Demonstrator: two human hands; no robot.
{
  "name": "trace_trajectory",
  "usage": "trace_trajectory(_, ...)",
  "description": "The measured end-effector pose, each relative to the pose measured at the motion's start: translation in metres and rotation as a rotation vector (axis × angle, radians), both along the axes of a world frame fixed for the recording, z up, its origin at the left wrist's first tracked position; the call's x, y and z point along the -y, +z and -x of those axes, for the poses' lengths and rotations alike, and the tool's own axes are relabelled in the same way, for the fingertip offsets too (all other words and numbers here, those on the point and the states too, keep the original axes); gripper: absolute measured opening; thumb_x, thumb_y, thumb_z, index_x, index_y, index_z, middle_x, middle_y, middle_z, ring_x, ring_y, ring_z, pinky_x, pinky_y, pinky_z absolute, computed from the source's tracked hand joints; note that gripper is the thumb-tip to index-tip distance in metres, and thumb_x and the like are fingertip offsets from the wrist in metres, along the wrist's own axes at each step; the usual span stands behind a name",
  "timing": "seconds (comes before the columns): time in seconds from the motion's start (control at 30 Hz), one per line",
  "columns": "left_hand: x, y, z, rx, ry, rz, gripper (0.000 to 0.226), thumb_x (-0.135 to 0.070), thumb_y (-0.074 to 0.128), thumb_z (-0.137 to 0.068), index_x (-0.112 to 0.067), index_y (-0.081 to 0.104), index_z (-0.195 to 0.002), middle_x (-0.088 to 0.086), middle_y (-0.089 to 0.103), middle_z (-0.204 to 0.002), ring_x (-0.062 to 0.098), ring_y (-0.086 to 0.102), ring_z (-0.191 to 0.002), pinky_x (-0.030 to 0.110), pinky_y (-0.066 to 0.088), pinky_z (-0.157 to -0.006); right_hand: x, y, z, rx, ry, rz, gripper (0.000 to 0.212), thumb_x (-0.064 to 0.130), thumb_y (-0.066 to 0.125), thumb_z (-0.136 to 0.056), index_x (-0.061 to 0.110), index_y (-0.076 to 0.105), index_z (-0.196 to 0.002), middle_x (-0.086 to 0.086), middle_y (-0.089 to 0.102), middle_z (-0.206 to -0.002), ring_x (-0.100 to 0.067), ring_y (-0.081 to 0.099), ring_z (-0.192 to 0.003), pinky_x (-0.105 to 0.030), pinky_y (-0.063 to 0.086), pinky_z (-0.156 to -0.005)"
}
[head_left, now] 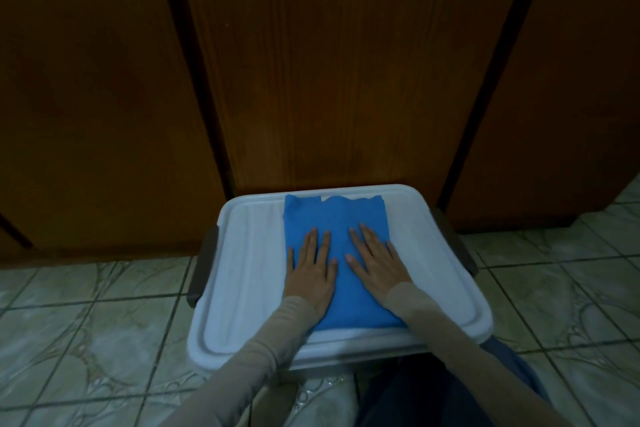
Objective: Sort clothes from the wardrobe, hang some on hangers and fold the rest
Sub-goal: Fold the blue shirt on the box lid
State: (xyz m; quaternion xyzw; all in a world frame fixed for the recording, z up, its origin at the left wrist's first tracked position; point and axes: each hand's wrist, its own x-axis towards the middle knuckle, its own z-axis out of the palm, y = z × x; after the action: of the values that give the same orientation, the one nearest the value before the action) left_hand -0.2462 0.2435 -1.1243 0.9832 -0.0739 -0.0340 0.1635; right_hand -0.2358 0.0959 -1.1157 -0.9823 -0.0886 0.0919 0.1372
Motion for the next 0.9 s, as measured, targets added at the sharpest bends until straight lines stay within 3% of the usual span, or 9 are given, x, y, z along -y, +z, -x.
trace_trajectory(0.1,-0.015,-0.002,0.003,-0.030,-0.077,0.006,0.054,-0.047,0.003,-0.098,-0.031,-0.012,-0.147,-0.009,-0.017,-0.156,0.006,-0.012,-0.143,0.035,-0.011,-0.115,0.016,0.000,0.003,-0.016,0.047,-0.048,0.055,0.040,0.019,-0.102,0.029,-0.011,-0.148,0.010,-0.016,-0.156,-0.006,-0.011,-0.144,-0.035,-0.003,-0.116)
trace_trajectory(0.27,-0.053,0.004,0.001,-0.028,-0.244,0.037,0.048,-0.025,0.021,-0.104,-0.030,0.005,-0.149,-0.009,0.001,-0.157,0.008,0.004,-0.145,0.029,0.001,-0.116,0.047,0.010,0.005,0.015,0.157,-0.035,0.052,0.012,0.027,-0.103,0.024,0.006,-0.149,0.007,0.008,-0.157,-0.012,0.017,-0.143,-0.019,0.010,-0.112)
trace_trajectory(0.4,-0.072,0.009,-0.002,-0.028,-0.306,0.079,0.052,-0.009,0.033,-0.101,-0.027,0.019,-0.148,-0.006,0.017,-0.155,0.009,0.015,-0.144,0.014,0.002,-0.110,0.064,0.012,0.010,-0.024,0.152,-0.019,0.062,0.003,0.038,-0.098,0.038,0.017,-0.146,0.013,0.021,-0.154,-0.015,0.027,-0.139,-0.017,0.014,-0.111)
trace_trajectory(0.53,-0.081,0.012,-0.003,-0.054,-0.326,0.146,0.053,-0.011,0.042,-0.098,-0.029,0.025,-0.146,-0.009,0.022,-0.153,0.007,0.019,-0.142,0.011,0.005,-0.109,0.071,0.015,0.011,0.020,0.167,-0.086,0.054,0.007,0.045,-0.097,0.031,0.029,-0.143,0.005,0.034,-0.149,-0.016,0.038,-0.135,-0.017,0.018,-0.111)
trace_trajectory(0.67,-0.080,0.008,-0.001,-0.074,-0.348,0.142,0.059,-0.026,0.053,-0.094,-0.032,0.023,-0.146,-0.018,0.021,-0.148,-0.004,0.013,-0.134,0.021,0.007,-0.115,0.071,0.019,0.011,0.015,0.149,-0.106,0.058,0.021,0.064,-0.088,0.028,0.040,-0.140,0.006,0.041,-0.144,-0.013,0.044,-0.130,-0.015,0.026,-0.107)
trace_trajectory(0.77,-0.076,-0.003,0.000,-0.093,-0.274,0.269,0.050,-0.023,0.052,-0.095,-0.036,0.032,-0.139,-0.007,0.028,-0.152,0.006,0.020,-0.140,0.034,0.001,-0.118,0.068,0.015,0.013,0.035,0.097,-0.164,0.050,0.021,0.064,-0.088,0.025,0.048,-0.135,0.003,0.050,-0.138,-0.016,0.051,-0.124,-0.019,0.034,-0.106)
trace_trajectory(0.83,-0.070,-0.003,0.002,-0.100,-0.069,0.518,0.039,-0.013,0.055,-0.092,-0.031,0.052,-0.127,0.008,0.046,-0.142,0.023,0.039,-0.133,0.043,0.020,-0.117,0.064,0.011,0.014,0.082,-0.001,-0.271,0.039,0.021,0.065,-0.087,0.013,0.059,-0.125,-0.006,0.062,-0.124,-0.023,0.059,-0.114,-0.030,0.042,-0.102)
trace_trajectory(0.9,-0.061,0.008,0.005,-0.046,0.096,0.669,0.020,-0.018,0.058,-0.091,-0.014,0.063,-0.109,0.015,0.063,-0.117,0.030,0.057,-0.109,0.043,0.045,-0.097,0.056,0.014,0.017,0.128,-0.144,-0.349,0.027,0.028,0.060,-0.090,0.006,0.066,-0.105,-0.013,0.069,-0.099,-0.027,0.064,-0.094,-0.036,0.048,-0.087)
